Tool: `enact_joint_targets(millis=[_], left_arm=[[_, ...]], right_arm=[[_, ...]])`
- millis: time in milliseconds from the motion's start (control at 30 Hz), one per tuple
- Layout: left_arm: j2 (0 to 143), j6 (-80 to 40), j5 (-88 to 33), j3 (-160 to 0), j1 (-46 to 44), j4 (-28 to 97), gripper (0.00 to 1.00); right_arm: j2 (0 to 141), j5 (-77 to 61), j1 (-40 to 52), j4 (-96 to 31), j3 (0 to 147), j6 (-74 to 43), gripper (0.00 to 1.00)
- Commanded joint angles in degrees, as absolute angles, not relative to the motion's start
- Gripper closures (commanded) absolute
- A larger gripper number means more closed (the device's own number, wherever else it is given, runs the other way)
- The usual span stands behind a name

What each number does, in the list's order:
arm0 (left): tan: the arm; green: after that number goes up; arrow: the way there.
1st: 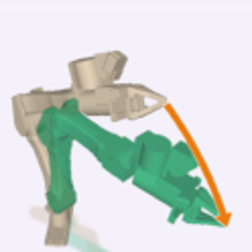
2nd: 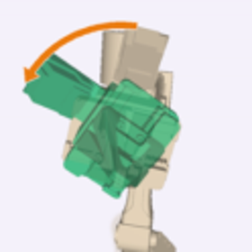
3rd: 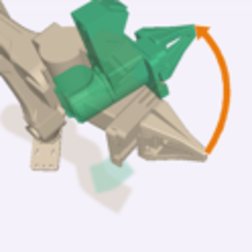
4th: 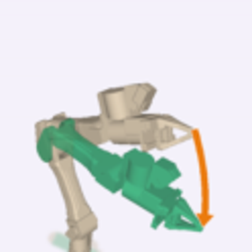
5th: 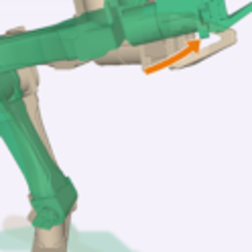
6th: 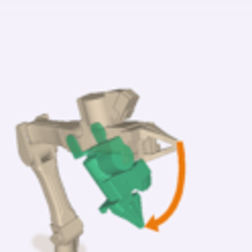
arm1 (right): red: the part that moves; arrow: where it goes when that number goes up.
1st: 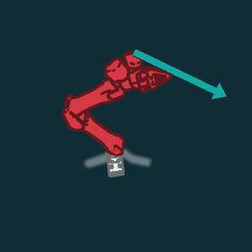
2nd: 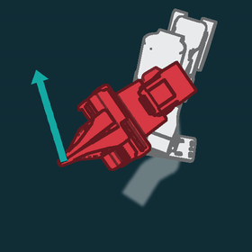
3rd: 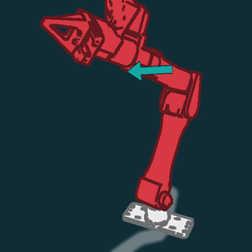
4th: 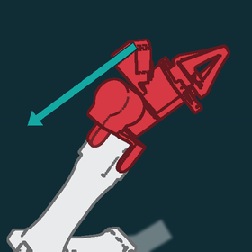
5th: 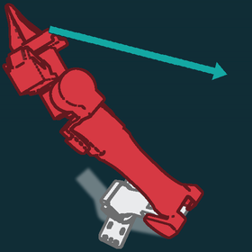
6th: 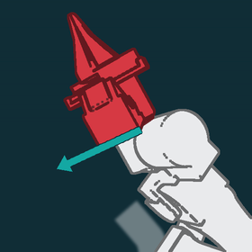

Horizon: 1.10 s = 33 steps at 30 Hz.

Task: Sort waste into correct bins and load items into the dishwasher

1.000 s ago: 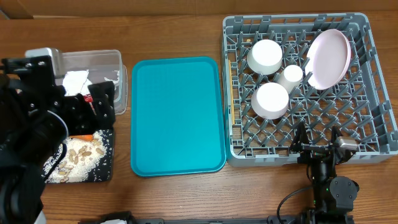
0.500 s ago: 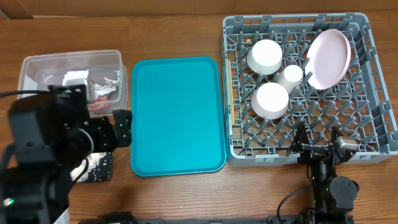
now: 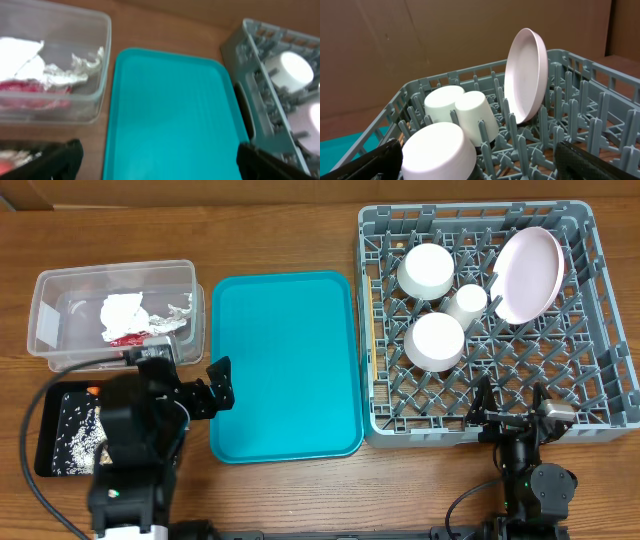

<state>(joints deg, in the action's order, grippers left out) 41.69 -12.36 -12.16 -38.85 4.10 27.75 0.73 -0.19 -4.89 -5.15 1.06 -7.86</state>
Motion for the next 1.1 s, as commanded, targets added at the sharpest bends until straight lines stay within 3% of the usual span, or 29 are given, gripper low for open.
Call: enact_joint_targets(millis=[0,200,467,767,1067], left_arm=[[37.1,-17.4,-12.3,-28.8,3.8,17.9,0.0],[30.7,-18.1,-12.3,-13.6,3.7,0.0,0.0],[26.0,-18.0,-10.5,-4.7,3.7,-8.1,0.0],[21.2,-17.7,-6.7,-0.3,3.7,-9.0,0.0],[17.1,-6.8,-6.3,-0.3,2.5,-2.9,0.0]], right_arm=[[0.2,-0.6,-5.1,-4.8,0.4,-7.6,0.0],[0.2,-0.6,-5.1,-4.8,0.4,-7.6,0.0],[0.2,-0.6,-5.1,-4.8,0.4,-7.6,0.0],[0.2,-0.6,-5.1,-4.8,0.4,-7.6,0.0],[0.2,-0.6,-5.1,-4.8,0.4,-7.6,0.0]])
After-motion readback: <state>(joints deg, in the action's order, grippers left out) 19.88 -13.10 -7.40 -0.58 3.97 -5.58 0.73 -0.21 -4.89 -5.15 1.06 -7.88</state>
